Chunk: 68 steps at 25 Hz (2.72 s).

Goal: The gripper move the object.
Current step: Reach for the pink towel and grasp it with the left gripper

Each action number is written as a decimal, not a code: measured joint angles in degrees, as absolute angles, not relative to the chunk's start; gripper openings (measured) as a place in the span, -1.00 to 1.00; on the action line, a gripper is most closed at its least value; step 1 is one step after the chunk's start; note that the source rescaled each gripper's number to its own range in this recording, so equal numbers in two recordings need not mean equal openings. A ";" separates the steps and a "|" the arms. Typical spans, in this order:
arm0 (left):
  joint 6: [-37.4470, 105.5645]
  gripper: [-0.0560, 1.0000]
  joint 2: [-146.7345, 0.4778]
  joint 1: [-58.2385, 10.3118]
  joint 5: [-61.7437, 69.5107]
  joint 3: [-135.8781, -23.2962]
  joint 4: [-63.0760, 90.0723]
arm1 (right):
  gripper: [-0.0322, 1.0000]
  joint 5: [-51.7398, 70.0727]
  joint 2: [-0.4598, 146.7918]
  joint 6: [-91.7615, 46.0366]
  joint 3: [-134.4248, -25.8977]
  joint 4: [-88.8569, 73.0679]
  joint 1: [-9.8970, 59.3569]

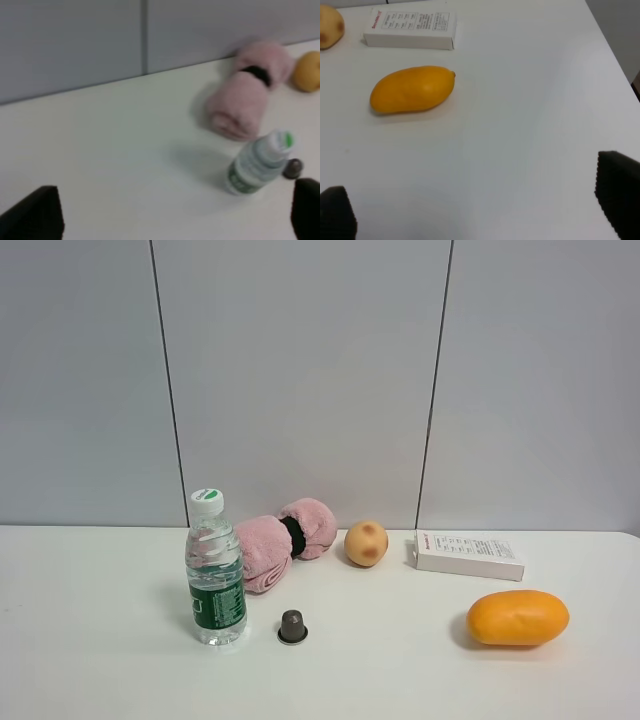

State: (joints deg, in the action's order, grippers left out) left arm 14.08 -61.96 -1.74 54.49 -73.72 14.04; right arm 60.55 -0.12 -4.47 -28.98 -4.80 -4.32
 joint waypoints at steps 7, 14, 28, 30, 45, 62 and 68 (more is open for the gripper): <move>14.02 0.77 -83.00 -18.33 54.08 -90.94 9.52 | 1.00 60.55 -0.12 -4.47 -28.98 -4.80 -4.32; 14.02 0.77 -99.91 -26.30 58.11 -103.13 9.39 | 1.00 60.55 -0.12 -4.47 -28.98 -4.80 -4.32; 17.07 0.77 -118.22 -29.12 50.93 -107.88 9.39 | 1.00 60.55 -0.12 -4.47 -28.98 -4.80 -4.32; 17.07 0.77 -119.77 -29.12 49.22 -107.93 9.39 | 1.00 60.55 -0.12 -4.47 -28.98 -4.80 -4.32; 21.49 0.77 -132.29 -29.12 41.81 -110.16 5.92 | 1.00 60.55 -0.12 -4.47 -28.98 -4.80 -4.32; 22.81 0.77 -140.83 -27.12 39.08 -117.61 -0.68 | 1.00 60.55 -0.12 -4.47 -28.98 -4.80 -4.32; 22.81 0.77 -143.25 -26.12 38.82 -117.61 -1.22 | 1.00 60.55 -0.12 -4.47 -28.98 -4.80 -4.32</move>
